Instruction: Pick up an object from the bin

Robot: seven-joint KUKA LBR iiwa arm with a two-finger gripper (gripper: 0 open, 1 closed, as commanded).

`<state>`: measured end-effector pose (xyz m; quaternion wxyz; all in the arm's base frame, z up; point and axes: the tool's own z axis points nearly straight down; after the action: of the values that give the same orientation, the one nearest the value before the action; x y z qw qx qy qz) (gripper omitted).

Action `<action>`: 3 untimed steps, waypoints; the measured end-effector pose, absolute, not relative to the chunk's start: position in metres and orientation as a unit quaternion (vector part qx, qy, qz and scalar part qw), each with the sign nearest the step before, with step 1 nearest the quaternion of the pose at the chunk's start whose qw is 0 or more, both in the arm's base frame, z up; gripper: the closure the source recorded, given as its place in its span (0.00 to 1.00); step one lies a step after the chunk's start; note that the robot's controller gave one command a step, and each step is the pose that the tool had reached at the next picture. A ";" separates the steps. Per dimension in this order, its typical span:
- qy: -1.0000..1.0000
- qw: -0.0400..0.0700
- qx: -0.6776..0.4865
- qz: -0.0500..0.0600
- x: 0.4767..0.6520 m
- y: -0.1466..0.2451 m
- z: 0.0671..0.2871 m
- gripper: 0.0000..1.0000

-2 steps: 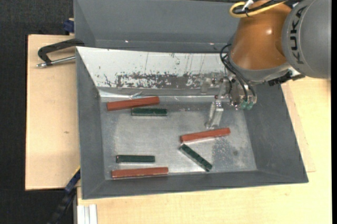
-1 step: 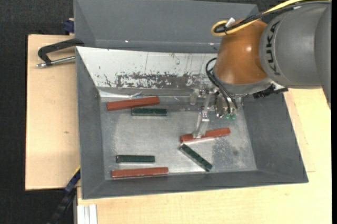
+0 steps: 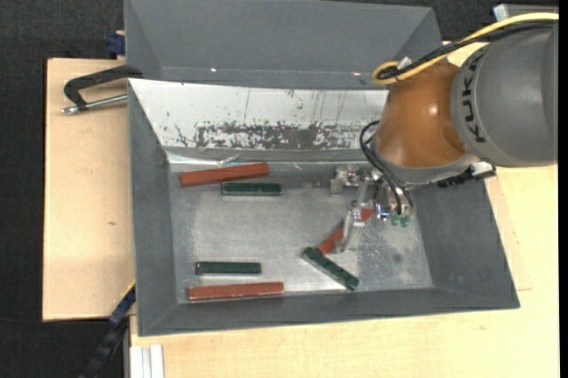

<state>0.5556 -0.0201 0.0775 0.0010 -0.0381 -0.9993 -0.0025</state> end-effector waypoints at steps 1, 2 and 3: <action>-1.000 -0.002 -0.018 0.000 0.549 0.004 0.074 1.00; -1.000 -0.002 -0.018 0.000 0.548 0.005 0.072 0.00; -1.000 -0.002 -0.018 -0.001 0.548 0.005 0.072 0.00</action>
Offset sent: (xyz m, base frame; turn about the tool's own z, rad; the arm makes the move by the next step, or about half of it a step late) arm 0.0000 0.0000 0.0000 0.0000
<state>0.5479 0.0049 0.0717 -0.0019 -0.0177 -0.9998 -0.0005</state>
